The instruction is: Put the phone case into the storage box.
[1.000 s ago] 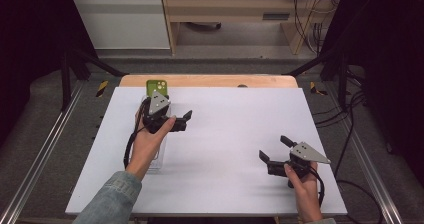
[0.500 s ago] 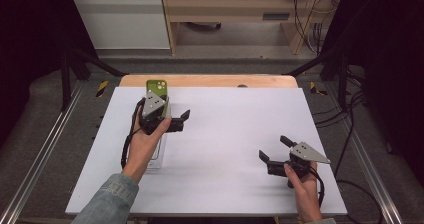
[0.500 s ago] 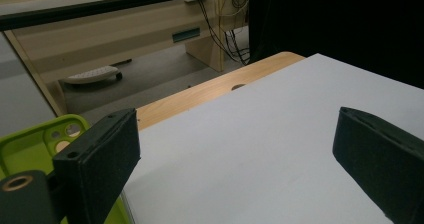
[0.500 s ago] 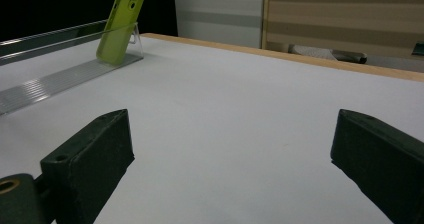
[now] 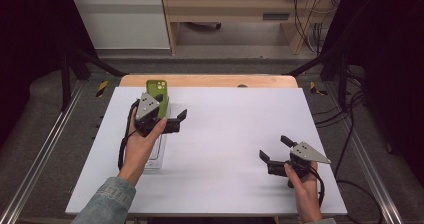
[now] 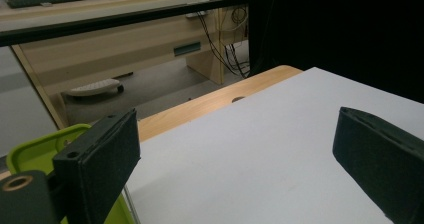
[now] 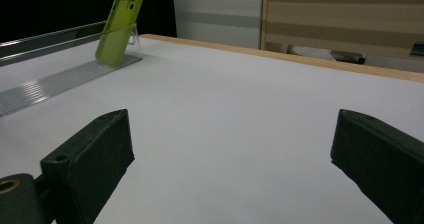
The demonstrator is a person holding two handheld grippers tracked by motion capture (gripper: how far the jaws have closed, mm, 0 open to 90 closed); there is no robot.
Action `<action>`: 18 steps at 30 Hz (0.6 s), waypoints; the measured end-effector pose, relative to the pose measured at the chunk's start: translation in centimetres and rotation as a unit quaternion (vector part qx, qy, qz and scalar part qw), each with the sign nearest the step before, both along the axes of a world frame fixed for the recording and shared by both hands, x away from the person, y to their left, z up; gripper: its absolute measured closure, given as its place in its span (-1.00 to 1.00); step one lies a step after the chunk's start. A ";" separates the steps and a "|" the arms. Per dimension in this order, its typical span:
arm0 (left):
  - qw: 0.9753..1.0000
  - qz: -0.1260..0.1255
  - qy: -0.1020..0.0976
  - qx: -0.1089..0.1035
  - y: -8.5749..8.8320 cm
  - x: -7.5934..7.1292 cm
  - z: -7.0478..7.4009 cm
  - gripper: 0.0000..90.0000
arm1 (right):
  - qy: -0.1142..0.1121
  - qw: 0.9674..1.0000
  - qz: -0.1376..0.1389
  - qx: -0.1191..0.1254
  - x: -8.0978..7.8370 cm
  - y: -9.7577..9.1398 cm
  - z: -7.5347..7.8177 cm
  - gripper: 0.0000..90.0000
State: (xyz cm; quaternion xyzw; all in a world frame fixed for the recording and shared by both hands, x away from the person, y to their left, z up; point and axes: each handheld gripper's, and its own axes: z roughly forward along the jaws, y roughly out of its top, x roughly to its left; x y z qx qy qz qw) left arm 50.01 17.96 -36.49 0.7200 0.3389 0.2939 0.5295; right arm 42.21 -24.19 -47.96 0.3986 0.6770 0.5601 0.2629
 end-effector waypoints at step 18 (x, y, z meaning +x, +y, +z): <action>0.999 0.017 -0.028 -0.022 3.5 -1.1 1.0 -0.91 | 0.001 1.000 0.001 0.000 0.0 0.0 0.0 -0.93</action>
